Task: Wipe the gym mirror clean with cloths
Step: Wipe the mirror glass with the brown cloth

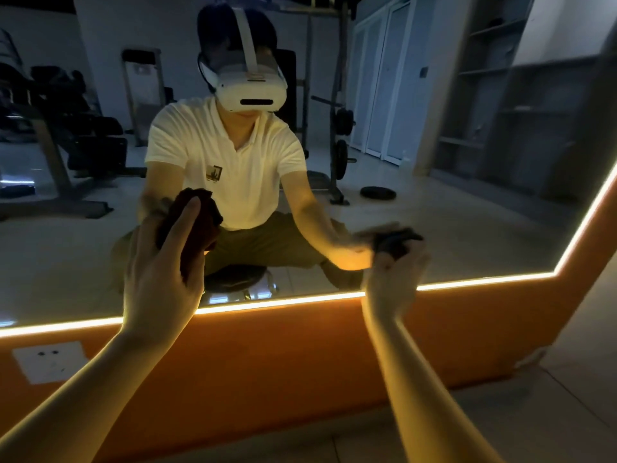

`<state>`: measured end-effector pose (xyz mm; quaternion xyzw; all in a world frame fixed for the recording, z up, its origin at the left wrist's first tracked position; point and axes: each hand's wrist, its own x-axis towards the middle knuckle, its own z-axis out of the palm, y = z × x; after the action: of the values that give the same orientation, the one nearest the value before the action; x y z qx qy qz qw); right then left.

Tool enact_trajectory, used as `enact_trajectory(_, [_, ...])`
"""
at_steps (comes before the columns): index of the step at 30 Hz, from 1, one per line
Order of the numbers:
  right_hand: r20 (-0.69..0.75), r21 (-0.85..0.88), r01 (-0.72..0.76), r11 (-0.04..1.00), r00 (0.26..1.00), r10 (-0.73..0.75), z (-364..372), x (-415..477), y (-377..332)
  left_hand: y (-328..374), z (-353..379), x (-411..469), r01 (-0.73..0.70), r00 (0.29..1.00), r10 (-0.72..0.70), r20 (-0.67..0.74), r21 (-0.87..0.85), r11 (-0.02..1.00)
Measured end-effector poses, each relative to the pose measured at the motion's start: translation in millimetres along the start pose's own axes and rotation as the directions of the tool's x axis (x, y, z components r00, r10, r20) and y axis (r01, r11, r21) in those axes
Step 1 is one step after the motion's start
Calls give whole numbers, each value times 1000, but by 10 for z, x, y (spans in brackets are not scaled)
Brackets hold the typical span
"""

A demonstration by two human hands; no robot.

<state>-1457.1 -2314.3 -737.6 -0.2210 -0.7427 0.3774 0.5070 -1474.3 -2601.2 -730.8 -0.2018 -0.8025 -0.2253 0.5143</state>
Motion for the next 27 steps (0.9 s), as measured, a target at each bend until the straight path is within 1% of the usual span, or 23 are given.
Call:
enact_trajectory(2, [82,24,211,977,974,-212,266,-427,-218,-41,-50,20,-13,1000,12,-14,-11,1000])
enact_trajectory(3, [159,73,352,933,920,-359,381,-626,-311,-68,-77,28,-4,1000,4,-21,-13,1000])
enact_trajectory(4, [243,113,511,852,817,-522,443,-792,-412,-106,-110,35,13,1000,-13,-25,-12,1000])
enact_trajectory(5, [332,176,662,728,657,-677,462,-905,-479,-153,-147,46,34,999,-34,-32,-11,999])
enact_trajectory(6, [399,225,772,595,484,-779,429,-926,-516,-199,-184,59,50,998,-50,-43,-11,999])
enact_trajectory(7, [424,253,825,505,375,-824,389,-826,-482,-239,-216,73,57,997,-58,-55,-12,998])
enact_trajectory(8, [409,239,829,505,385,-827,335,-655,-409,-271,-246,84,57,996,-57,-62,-14,998])
enact_trajectory(9, [355,216,789,576,486,-799,269,-448,-305,-299,-276,90,51,997,-52,-65,-16,999])
enact_trajectory(10, [263,161,706,690,643,-719,212,-215,-176,-329,-310,98,44,997,-45,-67,-18,999])
enact_trajectory(11, [157,105,567,817,802,-576,150,29,-73,-365,-350,101,41,997,-42,-68,-19,999])
enact_trajectory(12, [62,76,372,925,924,-377,93,242,-10,-408,-392,99,46,997,-47,-68,-18,999])
enact_trajectory(13, [-13,65,178,982,984,-177,69,389,1,-461,-438,92,59,996,-60,-68,-18,998])
enact_trajectory(14, [-64,48,36,998,997,-32,83,435,-74,-525,-495,87,71,995,-72,-72,-16,997])
enact_trajectory(15, [-85,35,-32,999,996,35,144,382,-208,-599,-554,84,80,994,-80,-81,-8,997])
enact_trajectory(16, [-98,35,4,999,995,0,224,252,-395,-673,-616,77,88,992,-88,-90,4,996])
enact_trajectory(18, [-90,73,166,983,983,-160,410,-169,-800,-811,-729,43,120,987,-116,-113,27,992])
enact_trajectory(20, [-17,122,301,946,953,-301,638,-656,-1088,-913,-807,17,172,977,-168,-130,21,985])
enact_trajectory(21, [23,142,375,916,924,-382,733,-902,-1193,-956,-832,14,200,972,-198,-130,5,980])
enact_trajectory(22, [78,156,479,864,866,-494,793,-1130,-1271,-991,-844,15,220,967,-219,-130,-8,975])
enact_trajectory(23, [154,177,602,779,764,-626,852,-1311,-1291,-1010,-843,18,228,965,-227,-133,-14,974])
enact_trajectory(25, [315,239,818,524,445,-838,869,-1468,-1237,-1017,-819,22,215,967,-215,-135,-12,976])
enact_trajectory(26, [373,261,873,411,302,-877,837,-1401,-1181,-1013,-806,21,204,969,-204,-136,-12,979])
enact_trajectory(27, [416,260,903,341,214,-884,781,-1269,-1125,-1012,-798,24,197,970,-198,-140,-18,980])
